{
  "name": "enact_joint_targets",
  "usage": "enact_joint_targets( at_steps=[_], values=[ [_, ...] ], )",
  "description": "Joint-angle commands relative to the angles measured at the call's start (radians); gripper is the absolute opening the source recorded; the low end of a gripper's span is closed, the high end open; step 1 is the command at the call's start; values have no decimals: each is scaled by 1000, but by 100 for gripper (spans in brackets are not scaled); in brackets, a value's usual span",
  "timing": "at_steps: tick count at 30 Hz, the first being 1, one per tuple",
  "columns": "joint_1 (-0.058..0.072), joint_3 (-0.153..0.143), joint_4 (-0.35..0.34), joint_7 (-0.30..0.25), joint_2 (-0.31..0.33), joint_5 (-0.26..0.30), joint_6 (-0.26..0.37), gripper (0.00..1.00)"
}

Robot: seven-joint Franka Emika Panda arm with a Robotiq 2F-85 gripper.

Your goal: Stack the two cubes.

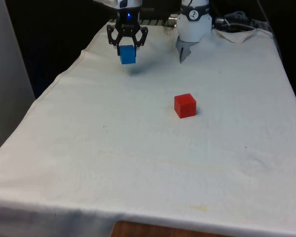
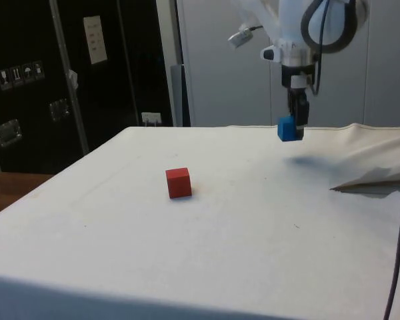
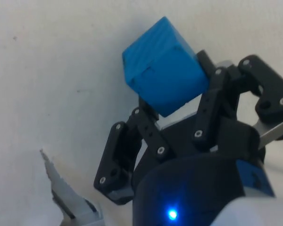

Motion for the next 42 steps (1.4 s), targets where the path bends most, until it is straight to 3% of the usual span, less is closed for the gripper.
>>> enact_joint_targets(
  at_steps=[1,6,10,17,18,19,25,26,27,32,35,36,37,42],
  values=[
    [1,1,5,0,-9,0,-14,6],
    [10,21,48,10,-45,2,-105,6],
    [9,29,63,10,-58,0,-129,6],
    [21,62,117,21,-86,15,-229,6],
    [14,57,109,20,-84,4,-209,6],
    [21,66,123,22,-87,18,-238,6],
    [26,108,174,31,-79,41,-293,6],
    [19,106,164,28,-86,32,-280,6],
    [26,114,181,33,-78,43,-300,6],
    [32,146,223,47,-65,54,-339,6],
    [34,163,245,50,-57,64,-357,6],
    [27,162,238,50,-61,55,-344,6],
    [34,169,253,49,-54,70,-364,6],
    [37,204,306,48,-29,104,-404,6]
  ],
)
